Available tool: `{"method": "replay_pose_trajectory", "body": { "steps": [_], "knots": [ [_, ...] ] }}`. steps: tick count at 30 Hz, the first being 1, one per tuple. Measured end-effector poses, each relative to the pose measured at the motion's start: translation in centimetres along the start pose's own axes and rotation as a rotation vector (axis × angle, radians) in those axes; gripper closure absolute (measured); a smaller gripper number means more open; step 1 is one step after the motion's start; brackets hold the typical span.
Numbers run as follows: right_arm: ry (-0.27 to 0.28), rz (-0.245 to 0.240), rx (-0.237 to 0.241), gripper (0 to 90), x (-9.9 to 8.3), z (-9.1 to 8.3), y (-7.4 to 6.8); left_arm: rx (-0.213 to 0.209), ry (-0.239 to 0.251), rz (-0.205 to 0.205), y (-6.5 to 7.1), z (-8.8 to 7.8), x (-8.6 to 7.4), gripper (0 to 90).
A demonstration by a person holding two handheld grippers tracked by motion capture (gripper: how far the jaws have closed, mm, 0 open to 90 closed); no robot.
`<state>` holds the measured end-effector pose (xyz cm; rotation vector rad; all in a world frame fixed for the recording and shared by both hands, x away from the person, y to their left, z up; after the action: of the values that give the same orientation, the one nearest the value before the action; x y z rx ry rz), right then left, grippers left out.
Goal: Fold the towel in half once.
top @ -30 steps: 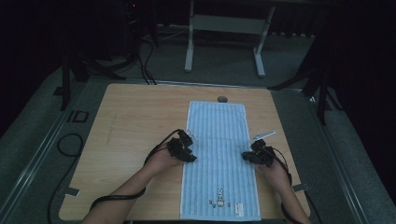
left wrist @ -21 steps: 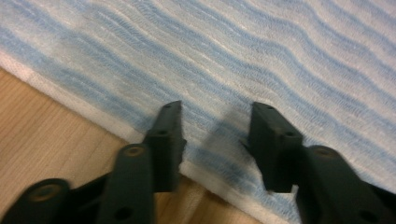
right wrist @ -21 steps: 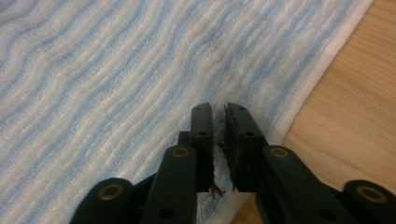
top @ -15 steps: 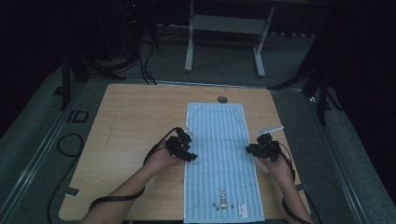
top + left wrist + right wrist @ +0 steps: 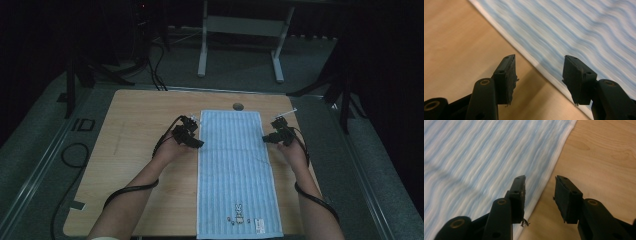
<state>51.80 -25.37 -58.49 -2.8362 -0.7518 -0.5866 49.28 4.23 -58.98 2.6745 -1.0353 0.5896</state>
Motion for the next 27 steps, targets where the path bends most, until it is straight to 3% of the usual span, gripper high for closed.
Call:
{"method": "replay_pose_trajectory", "body": {
  "steps": [5, 14, 18, 22, 27],
  "knots": [
    [-0.065, 0.015, -0.02, 56.9, 1.2, 1.9, 0.7, 0.015, -0.01, -0.026, -1.1, 1.1, 1.0, 44.1],
    [-0.069, 0.051, -0.022, 57.4, 1.4, 2.8, 1.7, 0.024, -0.033, -0.066, -2.0, 2.8, 1.4, 44.0],
    [-0.08, 0.041, -0.022, 57.6, 1.5, 3.0, 1.5, 0.035, -0.027, -0.056, -1.9, 3.2, 1.6, 43.7],
    [-0.1, -0.003, -0.038, 62.0, 1.8, 3.2, 1.0, 0.06, -0.026, -0.039, -1.5, 3.4, 1.7, 43.9],
    [-0.11, -0.024, -0.029, 72.8, 1.9, 3.2, 0.3, 0.044, -0.024, -0.023, -0.8, 3.4, 2.0, 60.5]
  ]
}}
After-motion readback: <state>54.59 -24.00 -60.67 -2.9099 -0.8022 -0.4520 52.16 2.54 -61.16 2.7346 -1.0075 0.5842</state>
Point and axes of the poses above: each handheld gripper's, and its own axes: z roughly forward along the jaws, x roughly out of its top, y roughly to its right, the point moved 9 cm from there along z, roughly forward along the jaws, and after that the axes turned 7 degrees about -y, right-handed, at the moved point
